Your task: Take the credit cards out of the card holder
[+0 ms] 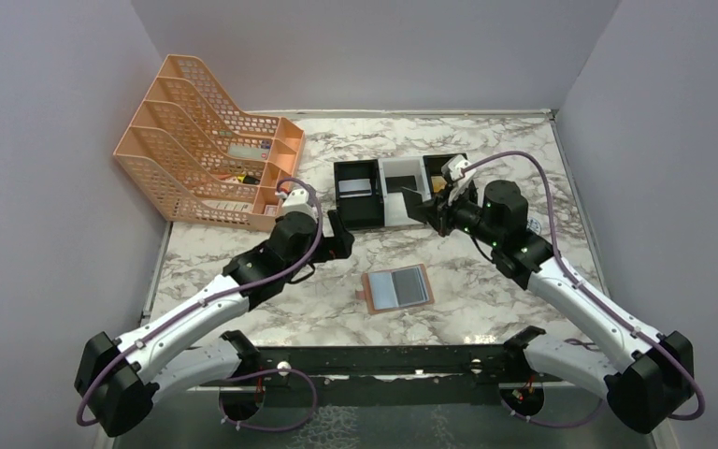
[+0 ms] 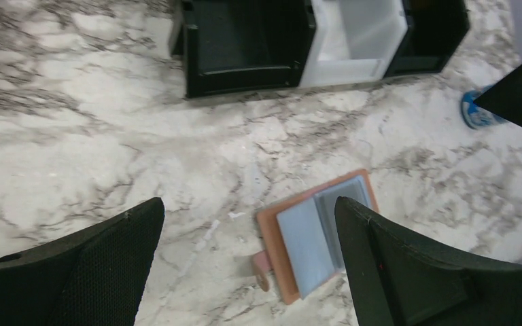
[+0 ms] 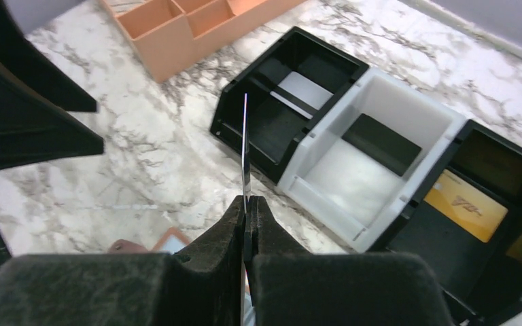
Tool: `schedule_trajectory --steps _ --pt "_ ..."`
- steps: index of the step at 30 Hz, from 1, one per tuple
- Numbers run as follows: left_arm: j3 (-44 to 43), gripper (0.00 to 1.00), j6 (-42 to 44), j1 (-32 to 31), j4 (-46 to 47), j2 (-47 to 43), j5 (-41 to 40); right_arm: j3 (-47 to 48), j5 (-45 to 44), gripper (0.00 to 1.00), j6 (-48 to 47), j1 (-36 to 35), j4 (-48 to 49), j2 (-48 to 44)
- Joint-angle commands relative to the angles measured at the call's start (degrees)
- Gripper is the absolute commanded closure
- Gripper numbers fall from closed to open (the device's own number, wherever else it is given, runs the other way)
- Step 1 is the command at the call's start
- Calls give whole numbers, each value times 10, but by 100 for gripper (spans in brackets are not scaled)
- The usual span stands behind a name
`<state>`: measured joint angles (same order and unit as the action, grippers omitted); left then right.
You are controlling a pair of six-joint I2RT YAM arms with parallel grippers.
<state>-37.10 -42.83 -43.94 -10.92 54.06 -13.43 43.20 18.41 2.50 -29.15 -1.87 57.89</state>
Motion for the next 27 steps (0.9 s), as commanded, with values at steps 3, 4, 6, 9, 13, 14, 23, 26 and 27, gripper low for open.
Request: schedule_trajectory --steps 3,4,6,9,13,14,23,26,27 --pt "-101 1 91 20 -149 66 -110 11 -138 99 -113 -37 32 16" --pt "-111 1 103 31 -155 76 -110 11 -155 99 -128 -40 36 20" --pt "-141 1 122 61 -190 96 -115 14 -170 99 -188 -41 33 35" --pt "-162 1 149 138 -218 93 -106 16 -207 99 -263 -41 37 66" --pt "-144 1 185 188 -194 56 -67 22 -204 99 -276 -41 59 104" --pt "-138 1 196 188 -190 49 -64 23 -199 99 -264 -41 70 112" --pt "-69 1 239 188 -167 -7 -70 84 -160 99 -302 -41 76 231" --pt "-68 1 246 188 -161 -20 -68 105 -201 99 -323 -41 99 269" --pt "-68 1 249 188 -160 -22 -68 113 -212 99 -330 -41 103 284"
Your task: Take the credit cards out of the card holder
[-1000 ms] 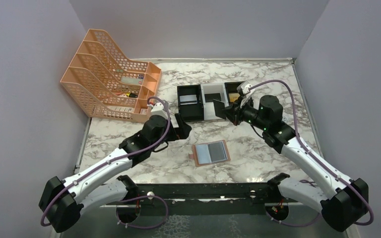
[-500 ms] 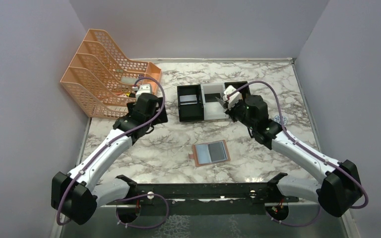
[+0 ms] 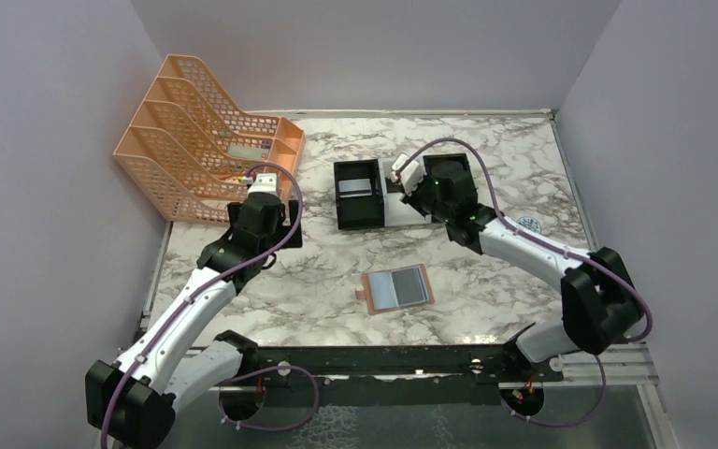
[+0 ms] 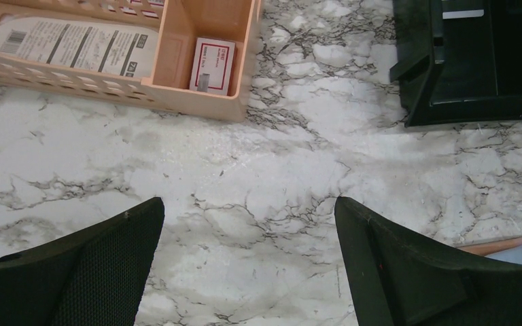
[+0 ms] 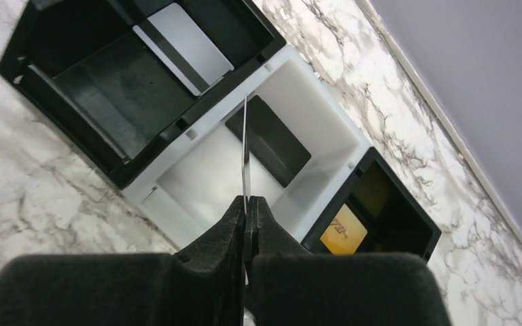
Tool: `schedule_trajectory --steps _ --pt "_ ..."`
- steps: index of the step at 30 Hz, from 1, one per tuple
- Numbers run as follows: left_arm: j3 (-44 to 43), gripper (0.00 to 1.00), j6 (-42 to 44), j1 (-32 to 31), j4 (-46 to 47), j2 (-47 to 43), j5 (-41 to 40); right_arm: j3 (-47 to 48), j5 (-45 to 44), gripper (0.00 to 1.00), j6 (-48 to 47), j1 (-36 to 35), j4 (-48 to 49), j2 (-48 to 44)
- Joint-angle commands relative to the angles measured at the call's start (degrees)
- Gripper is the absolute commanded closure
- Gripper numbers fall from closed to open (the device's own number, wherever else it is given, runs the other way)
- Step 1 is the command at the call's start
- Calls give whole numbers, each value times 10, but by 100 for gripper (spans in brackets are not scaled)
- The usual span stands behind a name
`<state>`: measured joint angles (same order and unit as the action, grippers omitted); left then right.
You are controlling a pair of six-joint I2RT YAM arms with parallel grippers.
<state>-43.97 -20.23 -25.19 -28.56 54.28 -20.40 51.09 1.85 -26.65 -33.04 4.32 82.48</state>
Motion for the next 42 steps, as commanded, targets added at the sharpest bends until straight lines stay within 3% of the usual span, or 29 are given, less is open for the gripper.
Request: schedule_trajectory --steps 1,15,31,42 --pt "1 1 25 1 16 -25 2 39 -54 99 -45 -2 51 51" --pt "3 1 43 1 14 -20 17 89 -103 99 -169 4 116 195" --pt "0 1 52 1 10 -10 30 151 -45 99 -172 26 111 290" --pt "-1 1 55 1 11 0 35 157 -59 98 -222 26 144 330"
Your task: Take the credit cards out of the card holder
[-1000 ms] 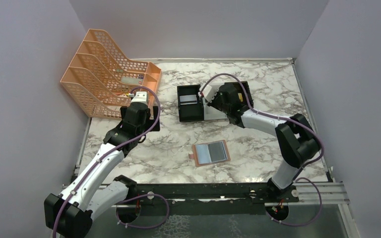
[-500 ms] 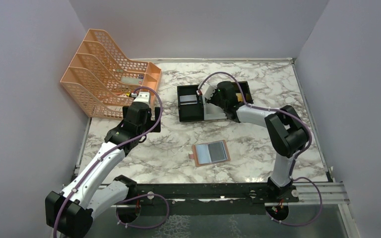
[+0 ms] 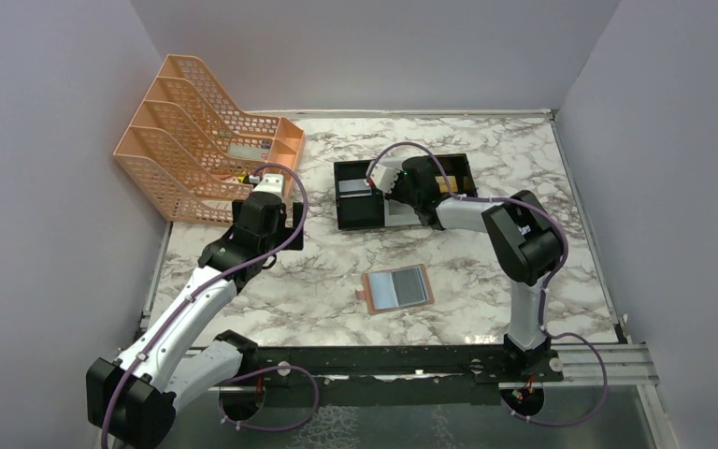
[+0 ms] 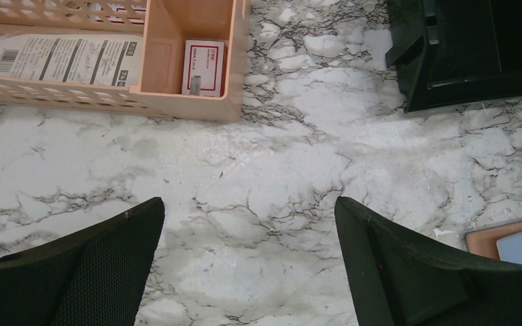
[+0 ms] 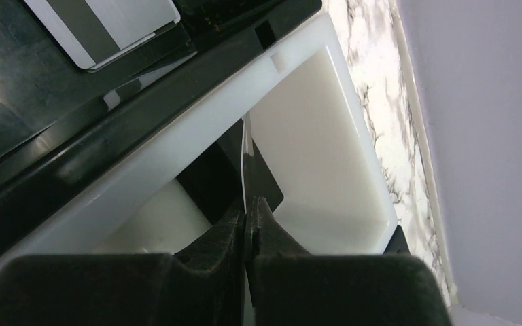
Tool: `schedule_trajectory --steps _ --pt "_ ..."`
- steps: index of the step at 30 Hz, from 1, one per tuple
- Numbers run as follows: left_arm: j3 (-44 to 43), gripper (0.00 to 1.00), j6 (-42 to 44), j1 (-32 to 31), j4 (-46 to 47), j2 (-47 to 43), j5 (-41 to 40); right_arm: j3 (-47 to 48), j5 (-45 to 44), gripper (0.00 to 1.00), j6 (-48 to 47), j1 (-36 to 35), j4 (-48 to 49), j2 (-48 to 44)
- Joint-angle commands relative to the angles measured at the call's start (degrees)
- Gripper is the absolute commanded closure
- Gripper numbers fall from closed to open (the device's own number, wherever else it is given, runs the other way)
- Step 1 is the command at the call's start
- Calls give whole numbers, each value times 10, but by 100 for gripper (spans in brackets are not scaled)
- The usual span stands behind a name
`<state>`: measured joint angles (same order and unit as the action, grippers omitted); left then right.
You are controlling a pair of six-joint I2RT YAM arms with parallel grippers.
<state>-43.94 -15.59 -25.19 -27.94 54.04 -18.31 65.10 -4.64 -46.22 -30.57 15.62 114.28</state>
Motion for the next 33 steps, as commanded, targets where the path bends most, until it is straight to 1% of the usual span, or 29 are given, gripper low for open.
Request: schedule_trajectory --steps 1,6,10,12,20,26,33 --pt "-2 1 10 1 5 3 14 19 9 98 -28 2 29 13" --pt "-3 1 11 1 5 9 14 28 37 92 -35 2 4 15" --pt "-2 1 11 1 5 9 17 26 58 84 -34 2 -13 13" --pt "-3 1 12 1 5 11 22 29 64 81 -35 3 -23 17" --pt "-4 1 14 1 4 15 33 31 62 77 -34 7 -28 14" --pt "-4 1 14 1 4 17 35 32 37 76 -32 13 -12 17" --pt "-6 1 18 1 6 25 46 27 36 76 -27 13 -14 17"
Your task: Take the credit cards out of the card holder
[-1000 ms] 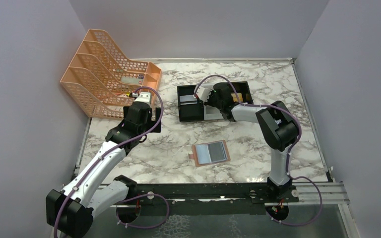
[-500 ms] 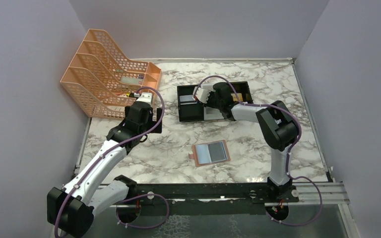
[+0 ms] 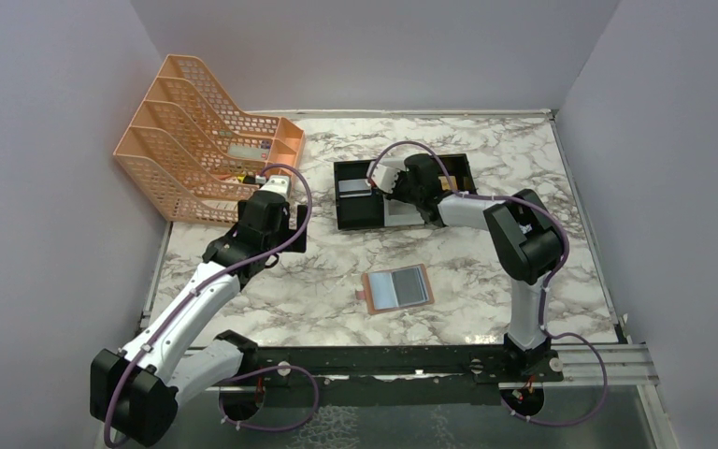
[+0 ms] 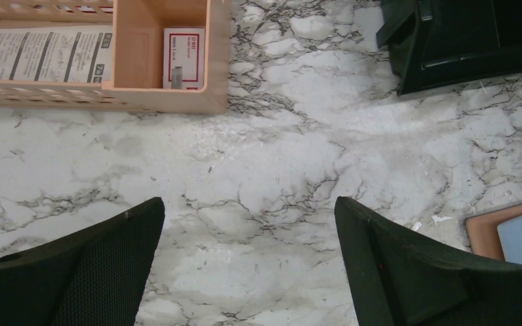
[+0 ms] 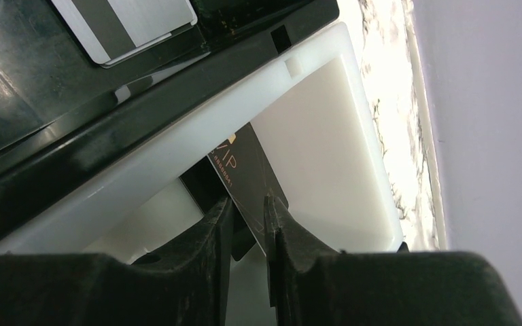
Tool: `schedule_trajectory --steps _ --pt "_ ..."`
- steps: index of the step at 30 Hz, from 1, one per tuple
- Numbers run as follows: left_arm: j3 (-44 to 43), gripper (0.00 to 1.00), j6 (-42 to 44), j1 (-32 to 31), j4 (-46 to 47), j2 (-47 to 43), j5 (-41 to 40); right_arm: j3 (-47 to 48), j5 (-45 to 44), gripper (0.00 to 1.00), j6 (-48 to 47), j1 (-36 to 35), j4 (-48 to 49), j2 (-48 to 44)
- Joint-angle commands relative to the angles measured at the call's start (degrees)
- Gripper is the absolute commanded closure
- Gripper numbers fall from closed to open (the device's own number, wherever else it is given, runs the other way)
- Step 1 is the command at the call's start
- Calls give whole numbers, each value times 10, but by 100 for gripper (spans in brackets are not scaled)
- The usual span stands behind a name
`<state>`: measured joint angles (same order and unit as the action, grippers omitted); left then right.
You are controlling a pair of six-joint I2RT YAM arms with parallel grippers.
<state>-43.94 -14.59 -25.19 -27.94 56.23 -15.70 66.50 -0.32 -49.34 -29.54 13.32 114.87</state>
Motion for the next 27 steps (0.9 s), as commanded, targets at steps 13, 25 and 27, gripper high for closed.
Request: schedule_trajectory --steps 13,25,27 --pt "-6 1 11 1 6 6 32 24 8 61 15 3 -20 10" --pt "-4 1 18 1 14 2 67 34 10 55 22 3 -53 13" --pt "-4 1 18 1 15 2 69 36 10 54 23 3 -56 16"
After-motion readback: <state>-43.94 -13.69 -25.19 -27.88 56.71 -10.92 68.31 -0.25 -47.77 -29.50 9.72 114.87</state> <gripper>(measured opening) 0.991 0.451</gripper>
